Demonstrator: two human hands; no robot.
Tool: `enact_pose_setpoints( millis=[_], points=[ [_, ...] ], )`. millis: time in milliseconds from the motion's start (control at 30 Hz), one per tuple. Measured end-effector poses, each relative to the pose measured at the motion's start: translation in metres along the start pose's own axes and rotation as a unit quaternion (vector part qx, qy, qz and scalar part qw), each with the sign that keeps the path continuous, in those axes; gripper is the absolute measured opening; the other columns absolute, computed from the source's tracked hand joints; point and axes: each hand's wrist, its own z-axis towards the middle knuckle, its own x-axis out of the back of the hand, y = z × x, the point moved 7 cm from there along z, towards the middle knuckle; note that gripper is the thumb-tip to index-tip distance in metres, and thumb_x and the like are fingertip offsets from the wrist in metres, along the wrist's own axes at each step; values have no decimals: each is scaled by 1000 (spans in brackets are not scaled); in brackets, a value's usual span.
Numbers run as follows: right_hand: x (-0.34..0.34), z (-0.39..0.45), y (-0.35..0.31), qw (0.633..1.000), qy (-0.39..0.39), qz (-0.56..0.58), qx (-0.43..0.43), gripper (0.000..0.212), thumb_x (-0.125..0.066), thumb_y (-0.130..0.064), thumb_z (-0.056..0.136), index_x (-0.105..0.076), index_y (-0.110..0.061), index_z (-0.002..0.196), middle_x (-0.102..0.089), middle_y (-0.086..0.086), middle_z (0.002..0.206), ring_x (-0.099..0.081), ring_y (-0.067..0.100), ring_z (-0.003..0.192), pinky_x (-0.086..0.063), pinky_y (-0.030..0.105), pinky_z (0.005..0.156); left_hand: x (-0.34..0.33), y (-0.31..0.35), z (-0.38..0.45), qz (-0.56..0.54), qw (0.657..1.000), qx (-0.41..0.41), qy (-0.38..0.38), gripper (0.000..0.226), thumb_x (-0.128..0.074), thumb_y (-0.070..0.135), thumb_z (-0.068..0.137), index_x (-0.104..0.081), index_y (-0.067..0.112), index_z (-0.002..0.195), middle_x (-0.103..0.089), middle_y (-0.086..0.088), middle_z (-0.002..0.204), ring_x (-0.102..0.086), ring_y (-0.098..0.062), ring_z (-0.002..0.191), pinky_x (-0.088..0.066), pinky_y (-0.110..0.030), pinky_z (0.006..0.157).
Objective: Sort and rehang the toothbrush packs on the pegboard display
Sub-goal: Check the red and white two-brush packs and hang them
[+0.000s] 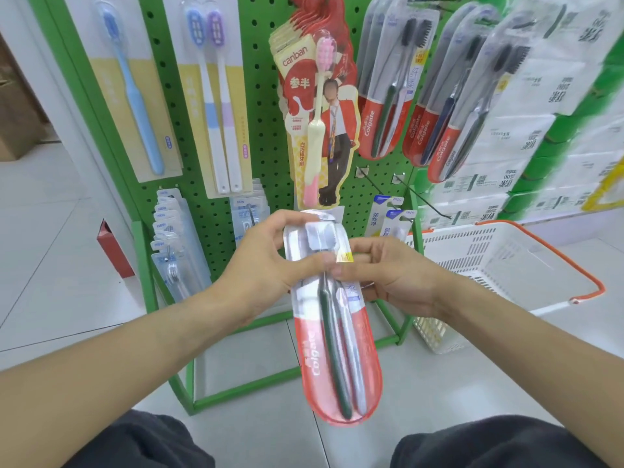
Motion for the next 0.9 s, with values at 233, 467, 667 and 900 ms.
enact_pose_setpoints(
  millis=[233, 467, 667, 900],
  points=[
    [-2, -5, -2, 999, -51, -18, -1, 31, -74, -3, 85, -74, -12, 115, -77, 8, 94, -74, 18, 80, -62, 36, 72, 4, 6, 3, 74, 996, -49, 1, 48, -90, 31, 73, -62, 39, 111, -72, 13, 115, -68, -13, 111, -55, -50, 96],
    [-12, -5, 12, 994, -88, -64, -17, 45, -78, -6, 76, -68, 3, 119, -74, 22, 112, -75, 31, 92, -63, 45, 76, 23, 11, 5, 67, 994, -57, 59, 77, -89, 25, 75, -44, 43, 136, -71, 8, 122, -71, -15, 106, -57, -49, 92],
    [-8, -5, 10, 989, -94, -112, -10, 41, -82, -2, 77, -70, 0, 116, -75, 20, 113, -74, 31, 96, -63, 44, 81, 24, 5, 1, 78, 994, 21, 68, 86, -95, 35, 60, -50, 28, 132, -75, 9, 111, -74, -12, 96, -59, -48, 88],
    [-12, -9, -1, 989, -74, -129, 29, 36, -76, -4, 84, -71, -6, 120, -76, 18, 109, -75, 26, 89, -60, 29, 61, 8, 4, -4, 19, 995, 98, 3, 45, -79, 27, 84, -59, 15, 122, -79, -4, 89, -77, -23, 78, -63, -38, 68]
  ],
)
